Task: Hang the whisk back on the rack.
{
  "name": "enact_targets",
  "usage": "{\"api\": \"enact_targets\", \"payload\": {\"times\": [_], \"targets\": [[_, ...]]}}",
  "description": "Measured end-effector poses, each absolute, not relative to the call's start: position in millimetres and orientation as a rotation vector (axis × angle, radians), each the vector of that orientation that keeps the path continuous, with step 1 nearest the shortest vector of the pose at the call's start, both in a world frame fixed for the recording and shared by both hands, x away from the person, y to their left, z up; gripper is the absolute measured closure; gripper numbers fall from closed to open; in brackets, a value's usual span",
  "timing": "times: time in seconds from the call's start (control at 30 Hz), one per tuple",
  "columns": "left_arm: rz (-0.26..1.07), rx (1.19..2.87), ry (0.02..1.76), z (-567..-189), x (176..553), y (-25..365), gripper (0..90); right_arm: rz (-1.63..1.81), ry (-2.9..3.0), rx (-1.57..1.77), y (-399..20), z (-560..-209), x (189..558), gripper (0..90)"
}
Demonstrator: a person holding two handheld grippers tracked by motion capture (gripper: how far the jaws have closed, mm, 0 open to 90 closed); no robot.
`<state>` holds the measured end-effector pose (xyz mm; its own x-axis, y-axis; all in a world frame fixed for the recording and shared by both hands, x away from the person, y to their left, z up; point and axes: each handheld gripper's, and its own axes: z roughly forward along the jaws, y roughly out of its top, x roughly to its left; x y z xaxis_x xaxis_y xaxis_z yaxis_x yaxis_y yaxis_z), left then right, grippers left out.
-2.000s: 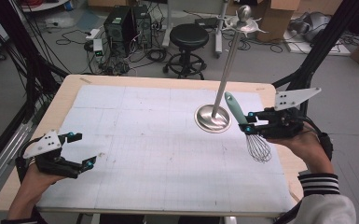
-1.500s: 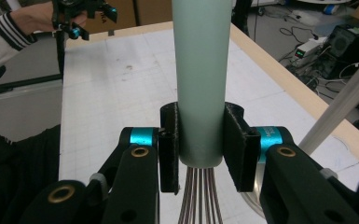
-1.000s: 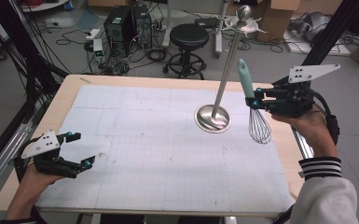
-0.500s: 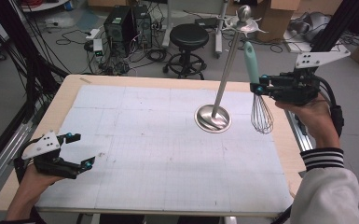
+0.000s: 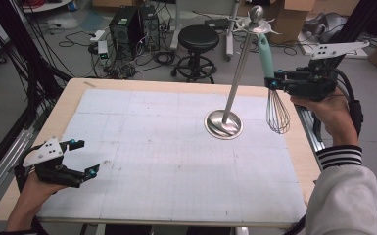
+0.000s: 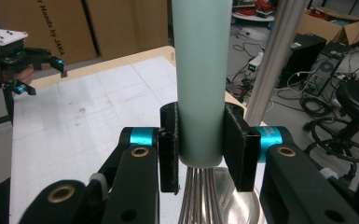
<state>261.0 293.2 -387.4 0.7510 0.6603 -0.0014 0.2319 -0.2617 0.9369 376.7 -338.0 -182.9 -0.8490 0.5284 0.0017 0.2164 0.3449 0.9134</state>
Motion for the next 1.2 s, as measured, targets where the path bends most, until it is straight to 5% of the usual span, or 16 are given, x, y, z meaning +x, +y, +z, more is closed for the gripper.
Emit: {"api": "enact_targets", "payload": {"times": [1.2], "targets": [[0.485, 1.822, 0.704, -387.3, 258.1, 299.9, 1.7, 1.381, 2.311, 0.766, -314.6, -195.3, 406.5, 69.0]]}}
